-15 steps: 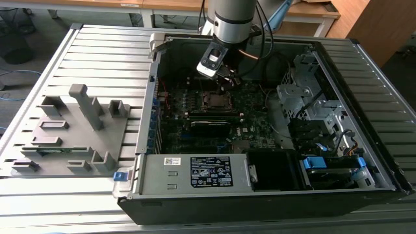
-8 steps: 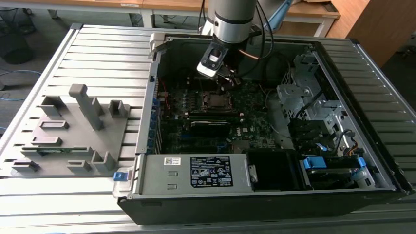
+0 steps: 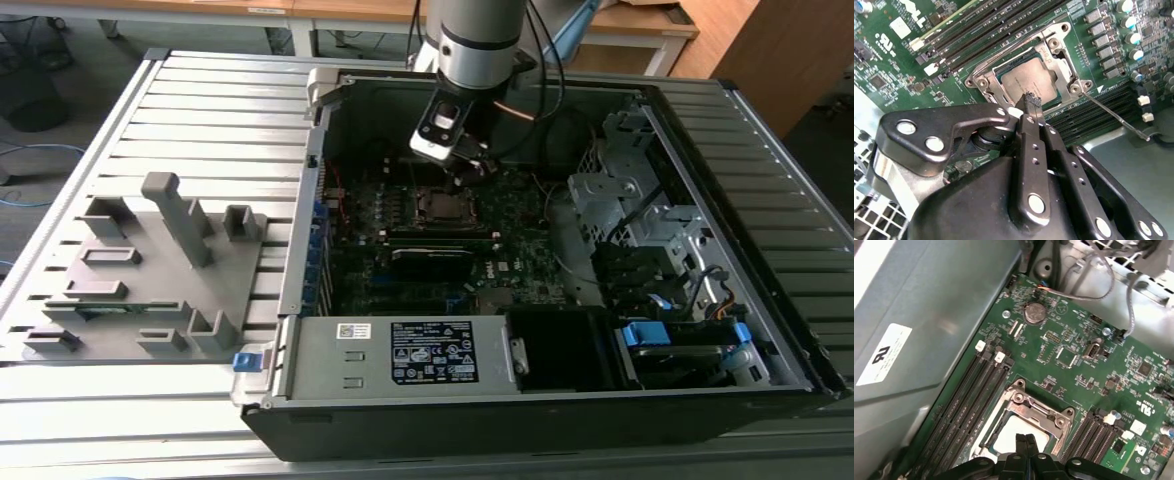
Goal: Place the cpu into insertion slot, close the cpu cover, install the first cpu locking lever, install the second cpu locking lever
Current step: 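Close the cpu cover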
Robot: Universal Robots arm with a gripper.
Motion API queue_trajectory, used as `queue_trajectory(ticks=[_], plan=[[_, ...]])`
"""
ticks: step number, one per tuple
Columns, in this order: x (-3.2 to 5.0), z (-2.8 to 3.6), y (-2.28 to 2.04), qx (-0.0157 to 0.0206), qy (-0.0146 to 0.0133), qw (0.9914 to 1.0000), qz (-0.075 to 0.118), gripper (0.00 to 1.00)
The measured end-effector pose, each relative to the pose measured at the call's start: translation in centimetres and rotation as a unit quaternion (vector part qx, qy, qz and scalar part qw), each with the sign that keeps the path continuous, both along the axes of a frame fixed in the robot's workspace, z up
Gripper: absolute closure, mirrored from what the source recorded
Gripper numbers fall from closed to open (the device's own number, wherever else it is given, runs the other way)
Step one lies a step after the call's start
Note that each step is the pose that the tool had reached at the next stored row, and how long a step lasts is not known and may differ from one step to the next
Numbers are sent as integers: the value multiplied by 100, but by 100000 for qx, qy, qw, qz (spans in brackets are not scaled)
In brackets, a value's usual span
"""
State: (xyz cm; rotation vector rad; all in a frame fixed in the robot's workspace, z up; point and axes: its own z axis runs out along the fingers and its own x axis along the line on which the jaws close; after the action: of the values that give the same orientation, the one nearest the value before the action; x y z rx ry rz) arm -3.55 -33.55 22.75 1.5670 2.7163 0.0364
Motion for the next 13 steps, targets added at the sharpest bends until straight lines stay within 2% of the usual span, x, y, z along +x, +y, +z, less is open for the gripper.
queue_trajectory(ticks=[4, 7, 9, 13], plan=[[0, -2, 0, -3, 1, 99963, 2724, 89], [0, -3, 0, -4, 2, 99877, 4954, 89], [0, -4, 0, -2, 1, 99802, 6290, 89], [0, -5, 0, -3, 1, 99593, 9010, 89]])
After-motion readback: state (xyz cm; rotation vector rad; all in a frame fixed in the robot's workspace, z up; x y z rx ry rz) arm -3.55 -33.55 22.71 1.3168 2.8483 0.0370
